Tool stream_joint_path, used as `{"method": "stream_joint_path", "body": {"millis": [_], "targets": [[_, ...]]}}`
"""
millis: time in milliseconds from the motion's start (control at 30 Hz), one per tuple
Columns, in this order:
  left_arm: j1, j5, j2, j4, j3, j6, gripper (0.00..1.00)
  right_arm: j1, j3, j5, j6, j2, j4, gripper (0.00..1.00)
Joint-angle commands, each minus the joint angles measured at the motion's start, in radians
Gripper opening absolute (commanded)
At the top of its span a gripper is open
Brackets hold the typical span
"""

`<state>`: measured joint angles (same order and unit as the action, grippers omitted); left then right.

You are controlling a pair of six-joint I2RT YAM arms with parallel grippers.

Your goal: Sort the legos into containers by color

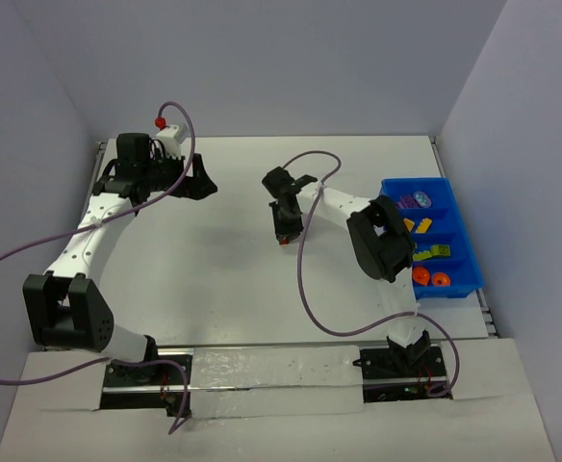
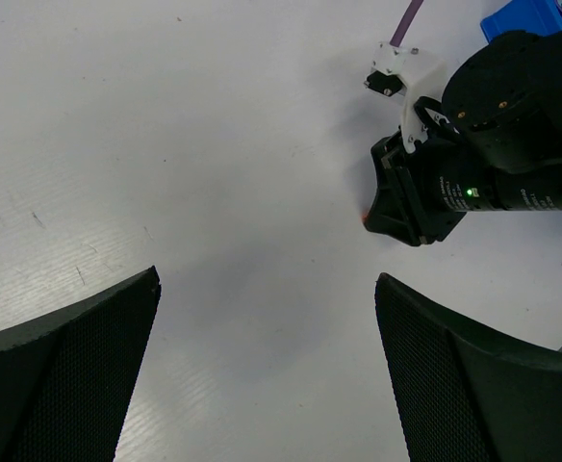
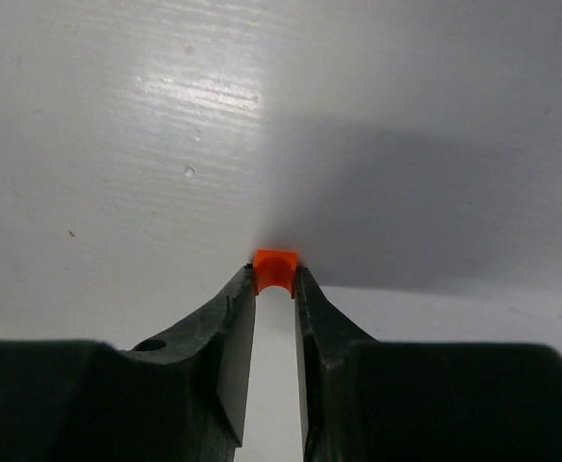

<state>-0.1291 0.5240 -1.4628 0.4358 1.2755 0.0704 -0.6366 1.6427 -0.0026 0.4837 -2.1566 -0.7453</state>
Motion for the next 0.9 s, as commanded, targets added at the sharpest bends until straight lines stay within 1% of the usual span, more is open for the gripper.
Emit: {"method": "stream_joint_path", "body": {"millis": [0,67,100,133,233,300,333,433,533,600,667,767,800,867], "targets": [[0.006,0.004,0.024,-0.037,0.008,-0.006,0.99,-0.003,-0.072,0.055,-0.046,0.059,-0.008,0.22],[0.006,0.007,0.024,-0.039,0.01,-0.006,0.99,-0.003,-0.08,0.054,-0.06,0.086,-0.005,0.2],[0.006,0.01,0.022,-0.038,0.012,-0.004,0.99,-0.003,-0.079,0.051,-0.082,0.112,-0.007,0.16],[0.006,0.01,0.019,-0.036,0.015,-0.005,0.99,-0.003,-0.075,0.046,-0.097,0.128,-0.01,0.1],[0.006,0.02,0.023,-0.02,0.028,-0.019,0.99,0.005,-0.09,0.023,-0.177,0.234,-0.005,0.02],[0.006,0.031,0.025,-0.016,0.028,-0.026,0.99,0.012,-0.112,0.021,-0.195,0.326,0.012,0.01],[0.006,0.036,0.035,-0.017,0.025,-0.032,0.99,0.023,-0.157,0.024,-0.226,0.365,0.045,0.01],[0.005,0.037,0.044,-0.014,0.021,-0.04,0.99,0.053,-0.216,0.038,-0.265,0.499,0.064,0.01],[0.002,0.042,0.041,-0.008,0.025,-0.046,0.99,0.164,-0.32,-0.021,-0.332,0.615,0.049,0.0],[-0.006,0.043,0.04,-0.009,0.028,-0.053,0.99,0.309,-0.371,-0.057,-0.394,0.709,0.029,0.0],[-0.016,0.035,0.035,-0.009,0.034,-0.06,0.99,0.389,-0.413,-0.046,-0.447,0.77,0.001,0.0],[-0.028,0.033,0.02,-0.009,0.043,-0.06,0.99,0.486,-0.461,-0.029,-0.555,0.877,-0.025,0.0],[-0.031,0.034,0.019,-0.008,0.046,-0.06,0.99,0.492,-0.476,-0.037,-0.588,0.905,-0.04,0.0],[-0.037,0.036,0.009,-0.009,0.051,-0.06,0.99,0.569,-0.527,-0.038,-0.652,0.955,-0.071,0.0]]}}
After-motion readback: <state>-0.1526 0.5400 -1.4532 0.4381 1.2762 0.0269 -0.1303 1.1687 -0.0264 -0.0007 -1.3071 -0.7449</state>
